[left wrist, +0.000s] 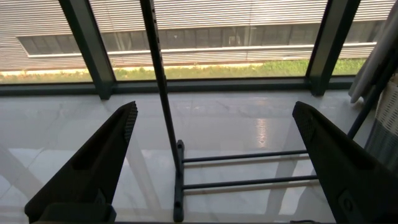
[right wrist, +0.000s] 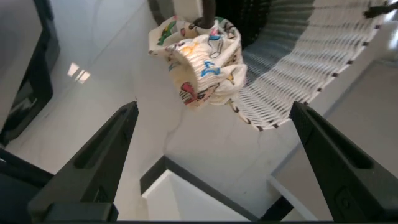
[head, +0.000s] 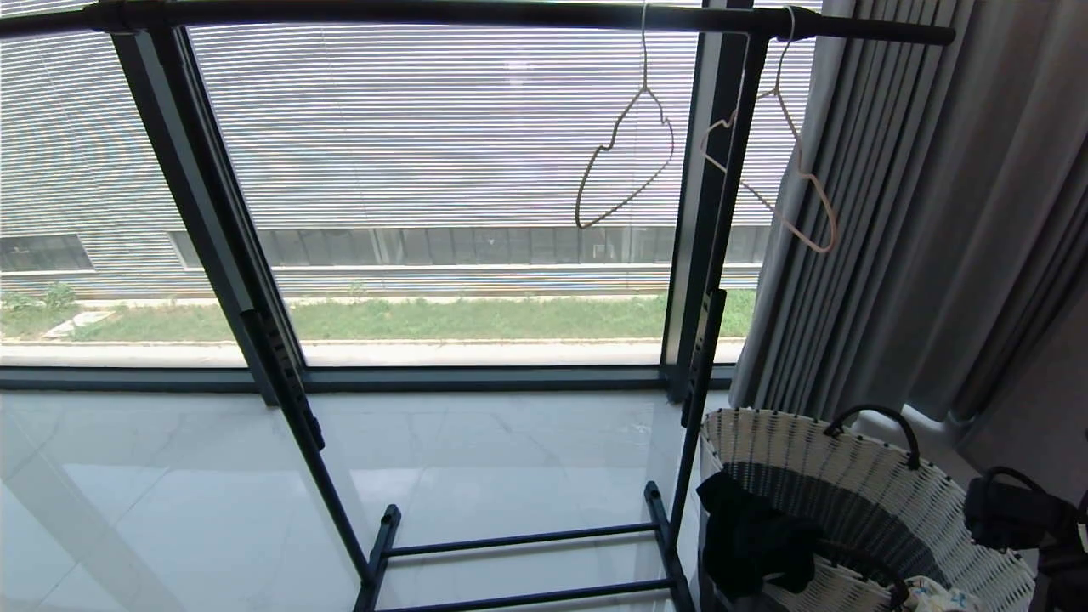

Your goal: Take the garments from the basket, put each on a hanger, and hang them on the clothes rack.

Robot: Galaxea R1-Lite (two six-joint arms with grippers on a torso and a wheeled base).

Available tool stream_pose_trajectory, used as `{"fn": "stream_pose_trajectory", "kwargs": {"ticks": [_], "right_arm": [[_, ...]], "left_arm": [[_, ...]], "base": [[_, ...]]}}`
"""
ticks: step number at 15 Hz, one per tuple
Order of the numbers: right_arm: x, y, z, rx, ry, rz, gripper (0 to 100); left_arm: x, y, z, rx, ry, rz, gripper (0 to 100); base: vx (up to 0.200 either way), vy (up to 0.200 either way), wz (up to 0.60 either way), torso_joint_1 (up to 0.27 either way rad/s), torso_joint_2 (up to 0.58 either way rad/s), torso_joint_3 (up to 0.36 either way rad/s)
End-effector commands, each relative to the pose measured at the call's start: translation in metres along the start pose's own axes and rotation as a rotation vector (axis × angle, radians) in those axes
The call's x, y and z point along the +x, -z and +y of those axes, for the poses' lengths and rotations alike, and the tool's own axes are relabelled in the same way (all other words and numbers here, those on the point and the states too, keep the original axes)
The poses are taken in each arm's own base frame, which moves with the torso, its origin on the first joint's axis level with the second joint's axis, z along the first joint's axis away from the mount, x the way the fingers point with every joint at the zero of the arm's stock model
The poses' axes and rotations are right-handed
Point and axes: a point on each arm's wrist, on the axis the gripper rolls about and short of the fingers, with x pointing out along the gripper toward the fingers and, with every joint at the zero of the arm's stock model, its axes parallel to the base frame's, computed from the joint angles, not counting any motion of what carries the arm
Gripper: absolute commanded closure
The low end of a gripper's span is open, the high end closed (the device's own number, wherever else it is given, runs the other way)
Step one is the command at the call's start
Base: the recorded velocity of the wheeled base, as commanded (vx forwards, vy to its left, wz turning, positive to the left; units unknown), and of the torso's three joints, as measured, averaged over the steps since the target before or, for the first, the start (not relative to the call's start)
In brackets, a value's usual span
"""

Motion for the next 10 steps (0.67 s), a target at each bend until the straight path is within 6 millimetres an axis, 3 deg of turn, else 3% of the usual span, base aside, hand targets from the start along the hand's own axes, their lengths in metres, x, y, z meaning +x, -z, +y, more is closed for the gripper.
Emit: {"fn": "stream_pose_trajectory", "kwargs": {"ticks": [1, 5, 10], "right_arm": [[0.04, 0.01, -0.01, 0.023, -0.116, 0.066, 0], [0.074, 0.017, -0.028, -0.023, -0.07, 0.058, 0], [0.094, 0.02, -0.033, -0.043, -0.041, 0.046, 0]], "left_arm": [[0.0, 0.0, 0.0, 0.0, -0.001, 0.001, 0], [0.0, 0.0, 0.0, 0.0, -0.001, 0.001, 0], [0.0, 0.0, 0.0, 0.0, -0.001, 0.001, 0]], "base": [[0.0, 0.0, 0.0, 0.0, 0.0, 0.0], [0.0, 0.0, 0.0, 0.0, 0.0, 0.0], [0.0, 0.0, 0.0, 0.0, 0.0, 0.0]]}}
